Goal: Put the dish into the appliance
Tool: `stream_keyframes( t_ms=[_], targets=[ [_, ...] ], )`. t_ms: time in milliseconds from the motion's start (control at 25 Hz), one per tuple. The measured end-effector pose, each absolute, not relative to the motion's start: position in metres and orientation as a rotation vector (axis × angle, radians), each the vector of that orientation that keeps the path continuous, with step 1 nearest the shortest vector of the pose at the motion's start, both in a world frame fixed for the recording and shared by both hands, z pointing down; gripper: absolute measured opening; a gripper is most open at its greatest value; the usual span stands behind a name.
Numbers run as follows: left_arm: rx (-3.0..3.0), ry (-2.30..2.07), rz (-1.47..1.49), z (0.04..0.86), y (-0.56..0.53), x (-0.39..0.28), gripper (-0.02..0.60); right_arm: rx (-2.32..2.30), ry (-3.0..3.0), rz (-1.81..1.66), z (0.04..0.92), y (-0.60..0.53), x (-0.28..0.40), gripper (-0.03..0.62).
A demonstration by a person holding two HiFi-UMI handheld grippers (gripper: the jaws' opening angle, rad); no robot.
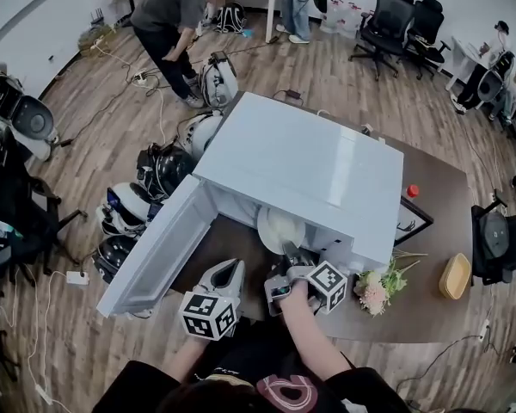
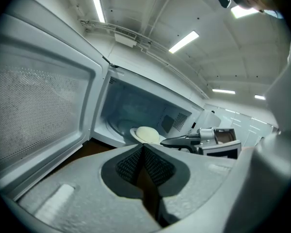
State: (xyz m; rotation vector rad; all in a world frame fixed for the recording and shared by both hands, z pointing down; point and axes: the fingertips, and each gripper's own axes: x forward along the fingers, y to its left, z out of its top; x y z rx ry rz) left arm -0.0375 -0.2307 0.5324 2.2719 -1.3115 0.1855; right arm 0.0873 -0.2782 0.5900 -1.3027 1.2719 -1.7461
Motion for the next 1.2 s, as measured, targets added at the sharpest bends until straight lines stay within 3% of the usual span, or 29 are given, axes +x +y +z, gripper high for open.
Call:
stream_keyframes(
  t_ms=[1200],
  targets=[
    [2.244, -1.262, 0.215, 0.542, -0.247, -0.063, 0.009, -1.381, 1.264, -1.686, 0.601, -0.34, 0.075, 0.06]
  ],
)
